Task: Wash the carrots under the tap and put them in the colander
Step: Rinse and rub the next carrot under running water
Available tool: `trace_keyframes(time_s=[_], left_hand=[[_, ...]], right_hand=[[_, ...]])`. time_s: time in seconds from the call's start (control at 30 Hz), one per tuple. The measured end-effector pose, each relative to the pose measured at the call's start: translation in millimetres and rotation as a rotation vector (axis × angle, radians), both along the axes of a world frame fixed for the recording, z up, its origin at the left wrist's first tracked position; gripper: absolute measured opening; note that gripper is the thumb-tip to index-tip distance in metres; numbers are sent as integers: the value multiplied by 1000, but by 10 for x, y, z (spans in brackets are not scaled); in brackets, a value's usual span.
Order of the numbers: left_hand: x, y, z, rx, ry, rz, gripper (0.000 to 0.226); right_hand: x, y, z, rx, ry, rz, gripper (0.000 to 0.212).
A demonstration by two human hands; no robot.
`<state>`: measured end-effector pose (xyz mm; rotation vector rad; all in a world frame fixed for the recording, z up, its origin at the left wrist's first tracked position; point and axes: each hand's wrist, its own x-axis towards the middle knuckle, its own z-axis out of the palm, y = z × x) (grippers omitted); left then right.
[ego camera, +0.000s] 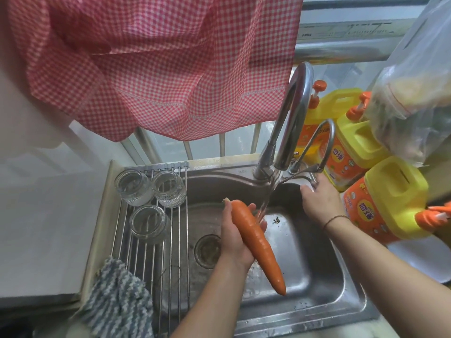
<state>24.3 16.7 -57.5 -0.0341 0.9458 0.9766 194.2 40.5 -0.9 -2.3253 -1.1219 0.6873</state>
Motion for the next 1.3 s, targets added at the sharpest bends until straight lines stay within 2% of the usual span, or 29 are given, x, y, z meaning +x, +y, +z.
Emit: trace_keyframes(time_s=[0.13, 0.27, 0.4, 0.47, 0.57, 0.63, 0.7, 0.77, 0.87, 0.93, 1.0, 1.13, 1.3], left_hand=[[-14, -37, -4, 22, 38, -64, 64], [-18, -85, -23, 47, 41, -114, 61], [-1, -130, 3, 72, 44, -107, 58], [23, -144, 25, 96, 33, -61, 54], [50, -143, 47, 82, 52, -42, 66], [90, -144, 55, 67, 42, -15, 80], [126, -129, 52, 82, 41, 58, 81], [157, -131, 75, 98, 58, 95, 80], [185, -186, 92, 74, 55, 109, 80], [197, -246, 100, 59, 58, 123, 81], [210, -271, 102, 46, 66, 158, 78], [213, -300, 149, 32, 81, 155, 89], [187, -315, 234, 34, 77, 98, 66]], right_hand=[[29, 99, -47, -18, -8, -2, 48], [42, 209, -18, -71, -86, 85, 44], [86, 110, -14, -22, -88, 197, 58], [-4, -141, -66, -10, 39, 167, 57], [-304, -639, -192, -112, 362, 190, 23], [-488, -880, -158, -268, 639, 214, 41], [-595, -1011, -110, -321, 769, 247, 50], [-634, -1098, -48, -268, 753, 251, 45], [-604, -1164, -1, -169, 659, 251, 23], [-595, -1200, 53, -139, 660, 258, 16], [-606, -1230, 94, -114, 632, 274, 14], [-630, -1303, 138, -80, 547, 311, 16], [-640, -1345, 194, -55, 532, 316, 19]])
